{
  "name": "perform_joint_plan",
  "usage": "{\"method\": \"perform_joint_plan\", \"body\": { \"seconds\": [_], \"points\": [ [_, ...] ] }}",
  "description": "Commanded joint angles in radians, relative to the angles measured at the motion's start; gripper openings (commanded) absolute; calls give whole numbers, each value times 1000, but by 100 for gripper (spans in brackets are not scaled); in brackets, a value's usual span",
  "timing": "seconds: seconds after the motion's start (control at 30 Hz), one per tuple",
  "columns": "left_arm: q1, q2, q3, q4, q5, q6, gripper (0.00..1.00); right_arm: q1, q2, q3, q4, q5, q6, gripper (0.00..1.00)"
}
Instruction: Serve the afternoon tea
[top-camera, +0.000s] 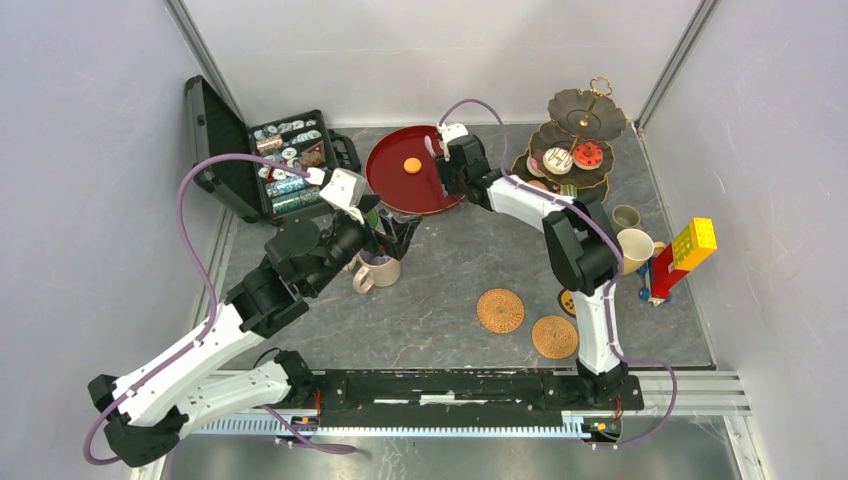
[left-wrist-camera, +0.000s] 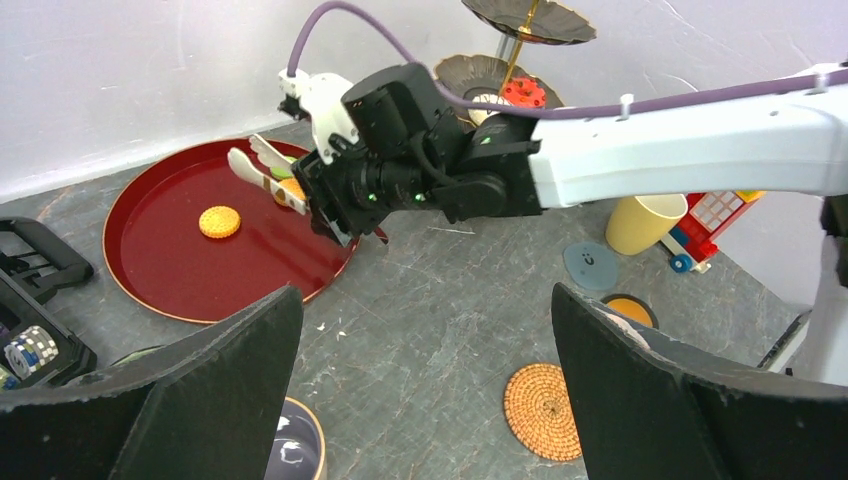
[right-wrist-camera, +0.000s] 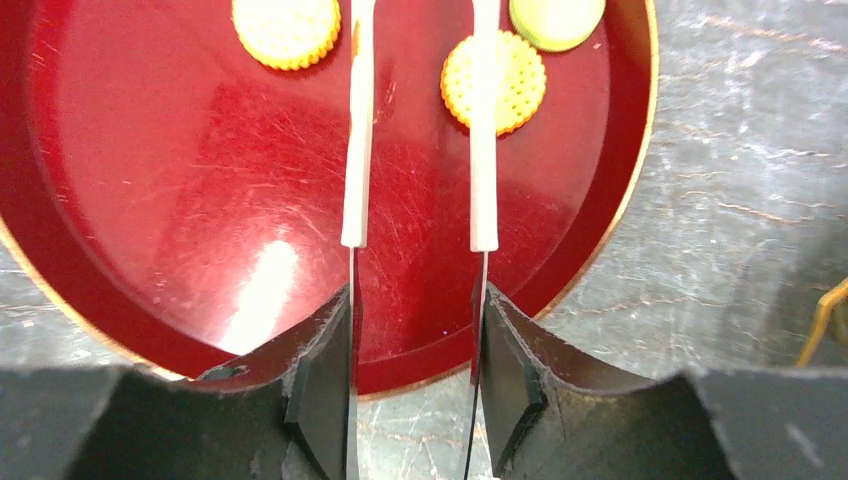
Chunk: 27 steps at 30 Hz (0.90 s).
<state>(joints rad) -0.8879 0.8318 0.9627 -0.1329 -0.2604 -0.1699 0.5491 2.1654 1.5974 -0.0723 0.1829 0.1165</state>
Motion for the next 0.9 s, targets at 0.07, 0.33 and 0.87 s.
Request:
{"method": "perform_joint_plan", "body": {
  "seconds": [0.07,0.33,0.87],
  "points": [
    [-3,-25,9,26,-2,3,100,-6,-155,-26,-34,-14,46,47],
    [-3,-26,10,26,-1,2,100,-50,-157,-20,-154,-56,95,53],
    [-3,-17,10,25,-2,3,100,-72,-52,41,-191,-89,113,59]
  ]
}}
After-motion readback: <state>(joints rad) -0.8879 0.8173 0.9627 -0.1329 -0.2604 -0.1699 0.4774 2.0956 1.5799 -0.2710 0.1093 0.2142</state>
